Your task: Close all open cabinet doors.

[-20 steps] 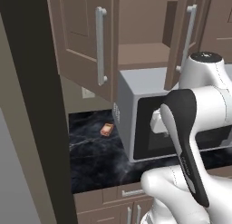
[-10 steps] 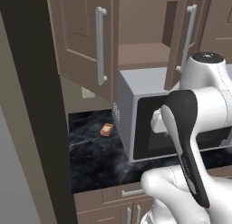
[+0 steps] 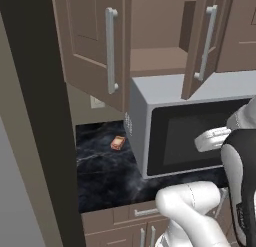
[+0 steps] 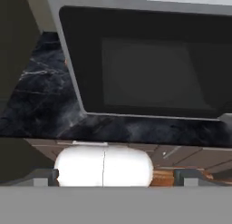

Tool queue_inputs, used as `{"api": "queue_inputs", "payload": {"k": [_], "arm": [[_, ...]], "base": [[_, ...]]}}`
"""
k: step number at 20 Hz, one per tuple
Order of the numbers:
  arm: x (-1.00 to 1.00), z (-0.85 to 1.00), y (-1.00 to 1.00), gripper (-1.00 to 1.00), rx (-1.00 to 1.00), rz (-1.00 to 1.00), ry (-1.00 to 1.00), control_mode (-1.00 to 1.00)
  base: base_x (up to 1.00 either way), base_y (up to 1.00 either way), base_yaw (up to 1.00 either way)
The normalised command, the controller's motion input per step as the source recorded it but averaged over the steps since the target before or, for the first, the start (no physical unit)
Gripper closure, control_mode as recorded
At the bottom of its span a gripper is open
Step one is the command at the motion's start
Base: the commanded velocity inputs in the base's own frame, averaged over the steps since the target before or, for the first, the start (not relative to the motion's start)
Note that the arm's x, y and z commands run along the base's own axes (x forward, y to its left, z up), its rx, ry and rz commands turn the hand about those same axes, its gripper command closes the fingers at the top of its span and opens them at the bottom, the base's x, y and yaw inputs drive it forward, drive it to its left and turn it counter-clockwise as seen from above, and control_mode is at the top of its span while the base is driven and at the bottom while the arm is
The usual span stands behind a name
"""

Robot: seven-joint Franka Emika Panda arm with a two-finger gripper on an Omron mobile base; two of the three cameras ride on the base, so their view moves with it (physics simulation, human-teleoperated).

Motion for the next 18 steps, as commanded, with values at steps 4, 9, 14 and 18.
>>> {"api": "queue_inputs", "payload": {"k": [4,9,14,18], "arm": [[0.00,0.17,-0.52,-1.00,0.09,0.21,-0.36,-1.00],[0.00,0.21,-0.47,-1.00,0.10,0.22,-0.34,-1.00],[0.00,0.28,-0.21,-1.00,0.06,0.10,-0.34,-1.00],[-0.02,0.29,-0.08,-1.00,0.02,0.00,-0.33,-1.00]], "base": [[0.00,0.00,0.00],[0.00,0.00,0.00],[0.00,0.00,0.00],[0.00,0.00,0.00]]}}
